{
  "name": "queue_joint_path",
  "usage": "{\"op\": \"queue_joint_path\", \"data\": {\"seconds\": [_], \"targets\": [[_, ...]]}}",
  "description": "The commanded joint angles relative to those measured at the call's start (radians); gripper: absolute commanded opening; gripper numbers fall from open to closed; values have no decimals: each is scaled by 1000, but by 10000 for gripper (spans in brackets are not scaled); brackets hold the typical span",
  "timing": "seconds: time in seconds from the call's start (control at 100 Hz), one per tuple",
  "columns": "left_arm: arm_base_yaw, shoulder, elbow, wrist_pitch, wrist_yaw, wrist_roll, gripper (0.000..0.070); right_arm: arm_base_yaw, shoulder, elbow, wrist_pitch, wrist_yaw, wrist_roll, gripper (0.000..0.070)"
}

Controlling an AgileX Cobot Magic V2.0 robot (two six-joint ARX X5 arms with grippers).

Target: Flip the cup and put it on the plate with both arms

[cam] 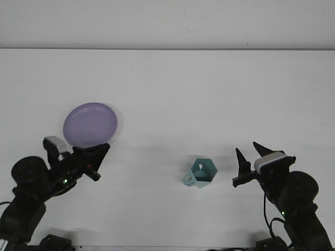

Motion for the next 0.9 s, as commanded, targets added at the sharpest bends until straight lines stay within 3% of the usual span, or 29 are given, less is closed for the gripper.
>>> {"op": "queue_joint_path", "data": {"seconds": [0.0,0.2,0.43,0.47,0.57,0.61,0.89], "targets": [[-48,97,106,-70,10,79,13,-4,-74,-75,66,4,22,379],[-234,388,396,-311,-50,193,12,-6,-227,-172,111,76,25,379],[-385,695,667,-544,-135,314,26,-6,-243,-172,114,78,24,379],[-405,740,699,-569,-152,316,97,-6,-243,-172,116,78,24,379],[-447,842,760,-621,-191,315,450,-6,-243,-172,117,78,25,379],[-460,878,776,-632,-194,315,541,-6,-243,-172,120,78,25,379],[-543,1075,877,-653,-193,296,544,-6,-243,-172,129,74,40,379]]}}
